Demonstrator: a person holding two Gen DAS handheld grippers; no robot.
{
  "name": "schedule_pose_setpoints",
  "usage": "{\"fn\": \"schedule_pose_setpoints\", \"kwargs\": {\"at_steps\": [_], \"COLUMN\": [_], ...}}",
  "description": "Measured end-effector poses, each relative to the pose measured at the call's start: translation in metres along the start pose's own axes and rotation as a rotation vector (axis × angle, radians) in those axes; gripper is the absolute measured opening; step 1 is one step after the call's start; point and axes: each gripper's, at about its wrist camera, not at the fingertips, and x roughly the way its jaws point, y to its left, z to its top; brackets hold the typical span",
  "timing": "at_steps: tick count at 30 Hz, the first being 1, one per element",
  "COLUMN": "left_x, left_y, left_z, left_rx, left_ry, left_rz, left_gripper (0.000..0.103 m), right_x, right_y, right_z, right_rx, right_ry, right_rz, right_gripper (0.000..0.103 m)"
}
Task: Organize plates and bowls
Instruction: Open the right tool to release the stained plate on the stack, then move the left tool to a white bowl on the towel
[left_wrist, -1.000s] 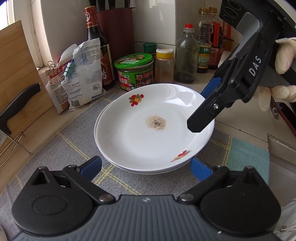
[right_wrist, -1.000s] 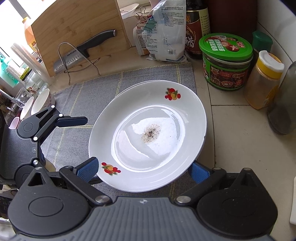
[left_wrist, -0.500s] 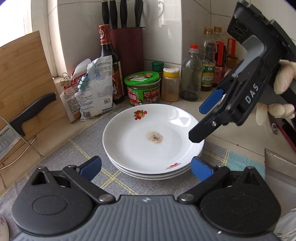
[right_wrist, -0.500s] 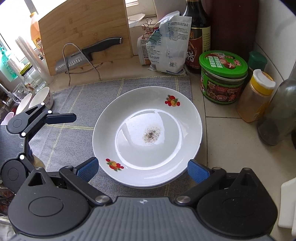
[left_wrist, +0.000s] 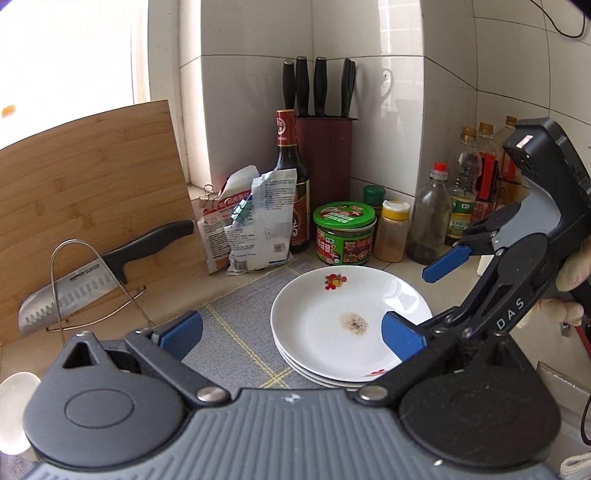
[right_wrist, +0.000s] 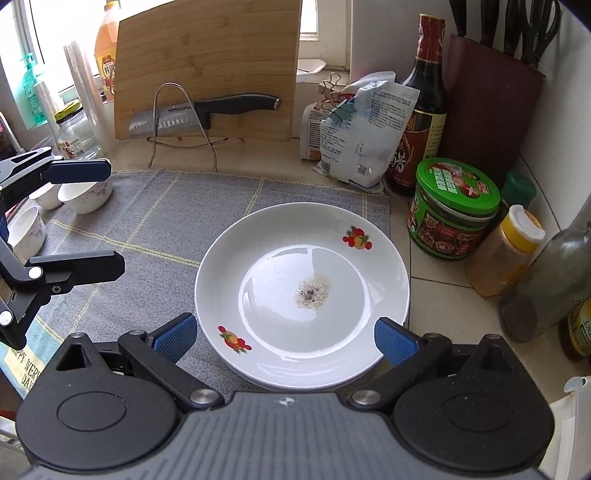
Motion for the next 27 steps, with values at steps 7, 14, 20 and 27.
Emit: {"fn": "schedule_pose_setpoints", "kwargs": {"at_steps": [7, 14, 20, 27], "left_x": [-0.029, -0.059, -0.093, -0.121], "left_y": [0.010, 0.035, 0.073, 0.125], "left_z": [-0.018, -0.046, -0.073, -0.104], "left_rx": [-0.017, -0.041, -0.060, -0.129], "left_ry": [-0.004, -0.028, -0.019, 0.070], "left_rz": [0.110, 0.195, 0.222, 0.255], "left_gripper": [0.102, 0.102, 0.102, 0.102], "right_x": [0.005, 0.015, 0.027, 0.047], "right_y": [0.024, 0.065, 0.116, 0.175], "right_z": [0.006, 0.006, 0.013, 0.020], "right_rx": [-0.044, -0.067, -0.103, -0.120], "right_ry": [-0.061, -0.108, -0.116, -0.068], "right_rz": [0.080, 0.105, 0.087, 0.092], "right_gripper": [0.103, 0.103, 0.103, 0.103]}}
